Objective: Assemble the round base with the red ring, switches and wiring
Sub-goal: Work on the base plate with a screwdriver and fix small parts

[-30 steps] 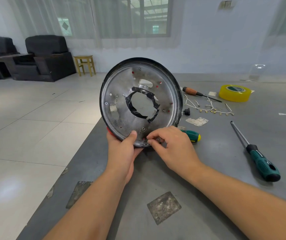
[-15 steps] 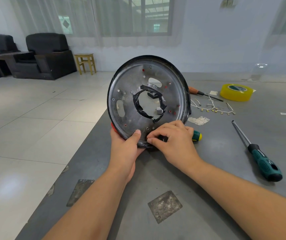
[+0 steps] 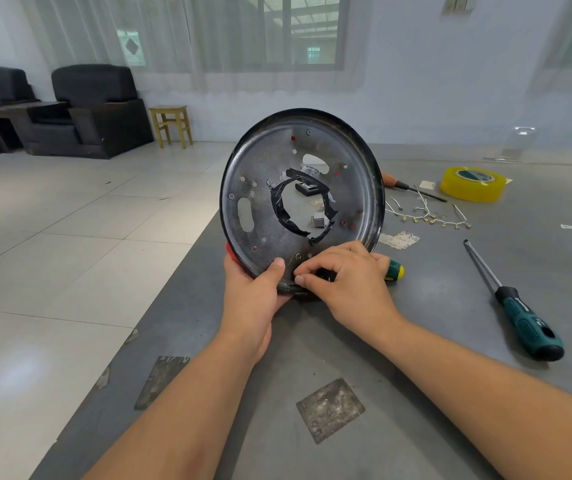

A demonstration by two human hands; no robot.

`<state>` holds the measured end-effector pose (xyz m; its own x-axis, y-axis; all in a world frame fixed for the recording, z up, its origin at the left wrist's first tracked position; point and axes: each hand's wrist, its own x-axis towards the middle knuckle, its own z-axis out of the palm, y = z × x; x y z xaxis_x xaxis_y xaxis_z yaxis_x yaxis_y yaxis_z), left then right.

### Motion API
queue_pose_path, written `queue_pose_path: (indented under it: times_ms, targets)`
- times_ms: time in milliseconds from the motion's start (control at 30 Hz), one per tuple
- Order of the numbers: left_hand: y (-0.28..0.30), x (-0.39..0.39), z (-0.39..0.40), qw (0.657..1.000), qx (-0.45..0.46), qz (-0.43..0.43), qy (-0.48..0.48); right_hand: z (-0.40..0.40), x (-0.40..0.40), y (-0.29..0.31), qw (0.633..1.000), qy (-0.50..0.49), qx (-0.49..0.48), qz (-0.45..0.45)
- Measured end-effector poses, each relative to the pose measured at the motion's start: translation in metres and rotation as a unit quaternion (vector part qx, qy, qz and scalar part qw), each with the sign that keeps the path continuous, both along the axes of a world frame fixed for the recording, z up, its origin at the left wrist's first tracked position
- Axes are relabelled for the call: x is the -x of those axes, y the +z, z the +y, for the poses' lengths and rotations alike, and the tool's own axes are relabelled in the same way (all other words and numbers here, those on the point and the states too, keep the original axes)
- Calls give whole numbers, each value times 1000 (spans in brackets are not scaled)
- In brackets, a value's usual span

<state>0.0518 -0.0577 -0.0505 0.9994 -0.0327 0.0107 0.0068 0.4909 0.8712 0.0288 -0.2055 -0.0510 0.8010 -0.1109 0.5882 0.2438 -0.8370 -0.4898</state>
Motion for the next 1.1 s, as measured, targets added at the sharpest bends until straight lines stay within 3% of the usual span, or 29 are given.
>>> queue_pose_path:
  times_ms: [900, 1100]
  targets:
    - [-1, 4, -1, 998, -48, -26, 7, 0, 5, 3, 996, -20, 81, 10]
    - [-3, 2, -3, 998, -62, -31, 7, 0, 3, 1, 997, -39, 63, 14]
